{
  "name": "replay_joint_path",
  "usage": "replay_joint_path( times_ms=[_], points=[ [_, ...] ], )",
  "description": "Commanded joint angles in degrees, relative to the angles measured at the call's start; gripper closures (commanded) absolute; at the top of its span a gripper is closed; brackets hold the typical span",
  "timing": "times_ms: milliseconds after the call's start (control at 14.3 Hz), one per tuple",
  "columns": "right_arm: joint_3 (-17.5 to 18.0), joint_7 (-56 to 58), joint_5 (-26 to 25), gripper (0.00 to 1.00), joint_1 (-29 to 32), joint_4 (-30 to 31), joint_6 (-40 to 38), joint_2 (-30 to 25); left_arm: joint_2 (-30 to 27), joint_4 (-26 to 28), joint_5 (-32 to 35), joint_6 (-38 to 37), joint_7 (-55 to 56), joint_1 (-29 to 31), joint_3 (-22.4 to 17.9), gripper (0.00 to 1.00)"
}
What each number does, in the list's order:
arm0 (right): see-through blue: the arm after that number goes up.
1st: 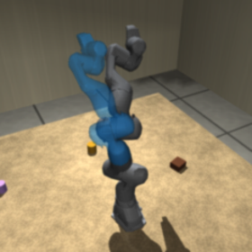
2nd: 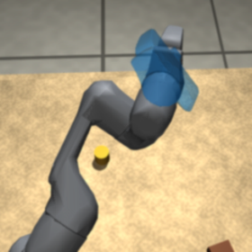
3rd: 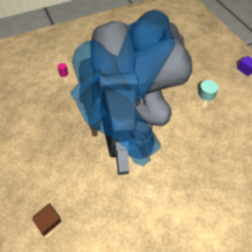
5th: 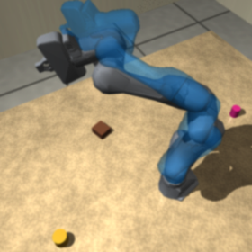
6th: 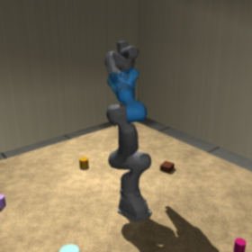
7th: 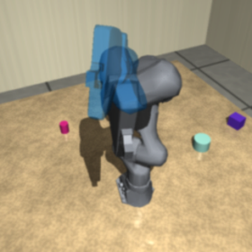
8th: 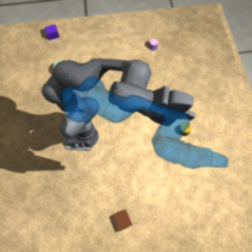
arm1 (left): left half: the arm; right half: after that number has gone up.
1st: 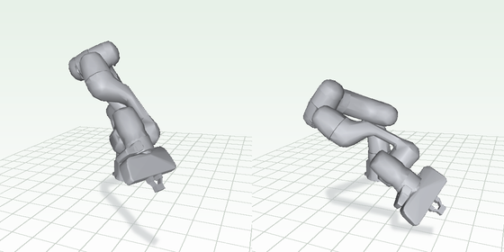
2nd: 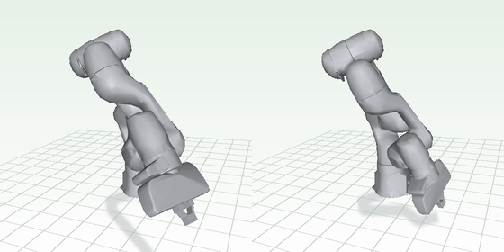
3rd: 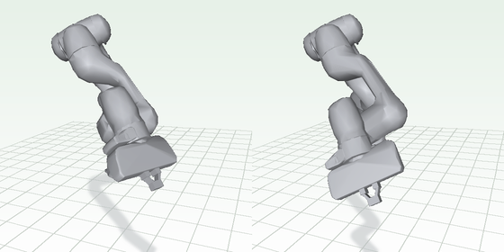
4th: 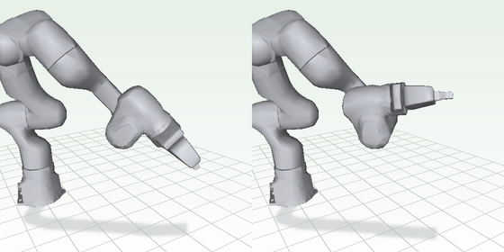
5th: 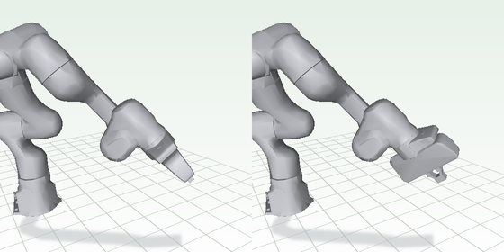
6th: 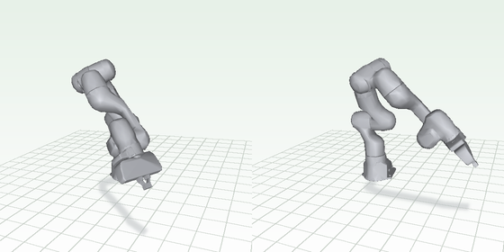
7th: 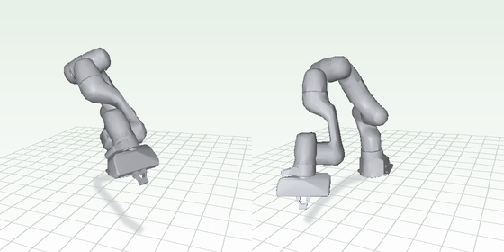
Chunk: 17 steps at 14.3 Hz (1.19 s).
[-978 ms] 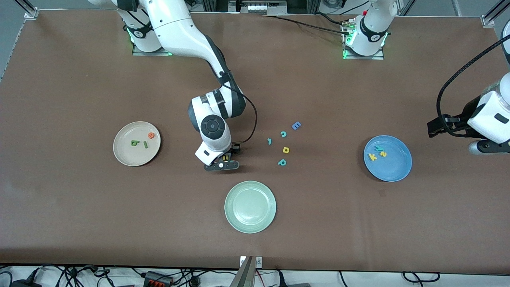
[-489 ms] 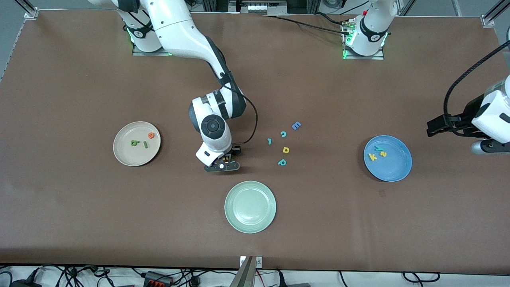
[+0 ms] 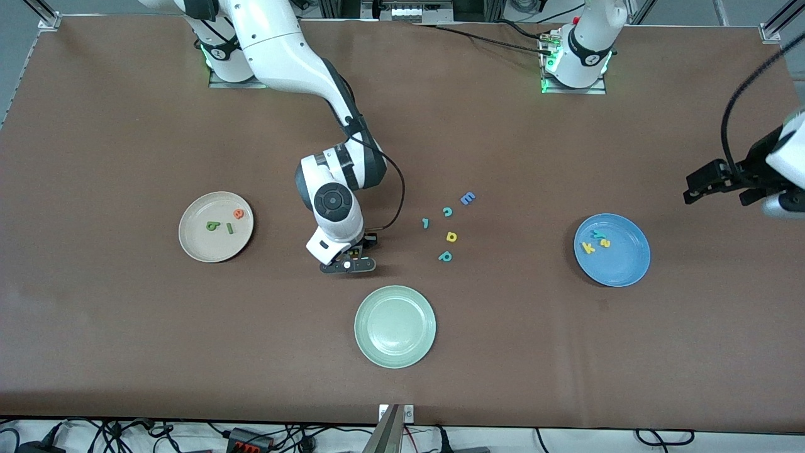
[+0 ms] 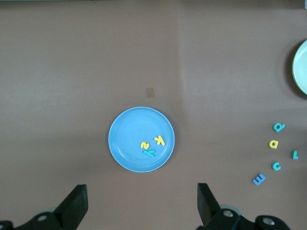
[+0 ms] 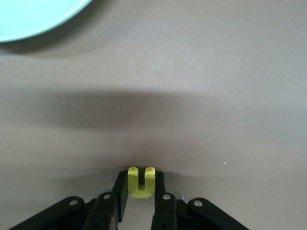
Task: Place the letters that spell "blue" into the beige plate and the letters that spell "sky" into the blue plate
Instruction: 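Grasp yellow u with the right gripper while the left gripper returns to rest, then carry yellow u onto the white plate and open the right gripper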
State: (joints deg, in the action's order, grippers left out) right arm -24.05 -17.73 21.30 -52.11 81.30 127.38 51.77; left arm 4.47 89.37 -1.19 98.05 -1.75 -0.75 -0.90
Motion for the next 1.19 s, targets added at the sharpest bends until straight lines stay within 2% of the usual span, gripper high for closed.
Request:
replay_joint_path(
  times_ms=[0,140,280,349,419,629,769,909,1118],
  points=[
    [-0.99,0.06,0.93,0.79,0.86,-1.32,-0.91,-0.70,-5.26,5.99,-0.66,2.15,-2.20,-1.98,-2.26,0.00],
    [-1.88,0.50,0.93,0.79,3.66,-0.71,-3.00,-2.97,-5.70,5.72,-0.22,-0.13,-2.11,-1.54,-1.56,0.00],
    [-1.88,7.23,0.93,0.79,8.58,0.26,-11.94,-5.53,-5.97,5.46,0.74,-1.98,-1.76,-1.54,-0.43,0.00],
    [-2.31,10.92,0.93,0.79,10.34,1.92,-15.64,-7.11,-6.05,5.46,3.44,-2.16,-1.76,-1.45,0.89,0.00],
    [-3.89,13.22,0.85,0.79,11.84,4.72,-17.59,-9.38,-6.14,5.46,5.04,-2.34,-1.68,-1.36,2.21,0.00],
    [-4.69,22.53,0.93,0.79,18.16,14.82,-17.44,-15.63,-6.14,5.63,1.99,-2.16,-2.29,0.65,1.69,0.00],
    [-4.78,28.25,0.67,0.79,21.77,18.26,-18.40,-17.92,-5.88,5.02,1.27,-4.00,-1.76,0.57,1.87,0.00],
    [-6.17,32.03,0.76,0.79,22.66,24.23,-17.00,-19.51,-5.09,3.09,1.27,-4.53,-1.67,0.48,2.31,0.00],
    [-6.54,33.29,0.85,0.79,23.19,27.41,-17.35,-20.12,-5.00,3.09,1.27,-4.54,-1.67,0.40,2.40,0.00]
  ],
)
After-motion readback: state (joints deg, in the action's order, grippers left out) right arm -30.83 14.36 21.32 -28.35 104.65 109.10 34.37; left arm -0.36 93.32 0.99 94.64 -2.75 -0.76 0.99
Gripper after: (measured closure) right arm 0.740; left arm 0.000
